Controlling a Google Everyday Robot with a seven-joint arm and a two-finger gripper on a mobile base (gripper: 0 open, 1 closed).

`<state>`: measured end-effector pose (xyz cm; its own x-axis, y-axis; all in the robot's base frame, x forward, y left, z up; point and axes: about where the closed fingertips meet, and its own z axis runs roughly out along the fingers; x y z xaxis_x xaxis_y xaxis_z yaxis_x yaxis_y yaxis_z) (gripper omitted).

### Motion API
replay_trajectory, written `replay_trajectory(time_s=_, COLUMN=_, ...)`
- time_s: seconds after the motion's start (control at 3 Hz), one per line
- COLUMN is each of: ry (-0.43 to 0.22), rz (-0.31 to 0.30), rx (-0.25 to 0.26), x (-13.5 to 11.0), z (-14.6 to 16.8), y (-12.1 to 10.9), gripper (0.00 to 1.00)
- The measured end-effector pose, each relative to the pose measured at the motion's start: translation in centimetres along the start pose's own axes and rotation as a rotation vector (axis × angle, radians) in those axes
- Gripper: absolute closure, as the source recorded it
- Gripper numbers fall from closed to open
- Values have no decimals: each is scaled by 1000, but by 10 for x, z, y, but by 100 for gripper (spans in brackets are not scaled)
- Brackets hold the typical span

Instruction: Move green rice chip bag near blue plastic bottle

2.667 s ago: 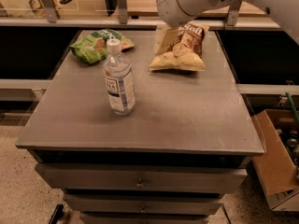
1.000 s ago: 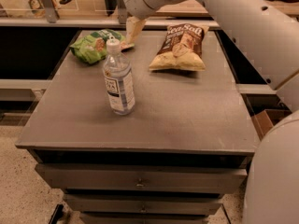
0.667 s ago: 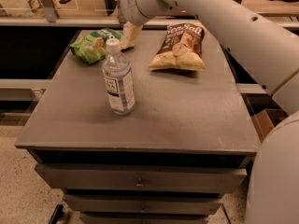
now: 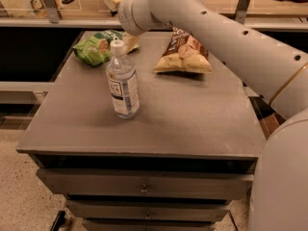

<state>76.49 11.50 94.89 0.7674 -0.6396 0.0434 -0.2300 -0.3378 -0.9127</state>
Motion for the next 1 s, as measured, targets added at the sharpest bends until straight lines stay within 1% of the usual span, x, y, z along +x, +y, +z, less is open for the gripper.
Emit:
replay_trajectory(time_s=0.33, ry=-32, rz=-56, rx=-15, x=0, z=26, y=4, gripper=0)
replay_trajectory(time_s=0.67, ry=-89, rz=-111, rx=-40, x=6, z=50, y=2, gripper=0)
replay_trajectory(time_s=1.0, ry=-139, rz=-148, rx=-68, x=9, z=68, y=5, gripper=0)
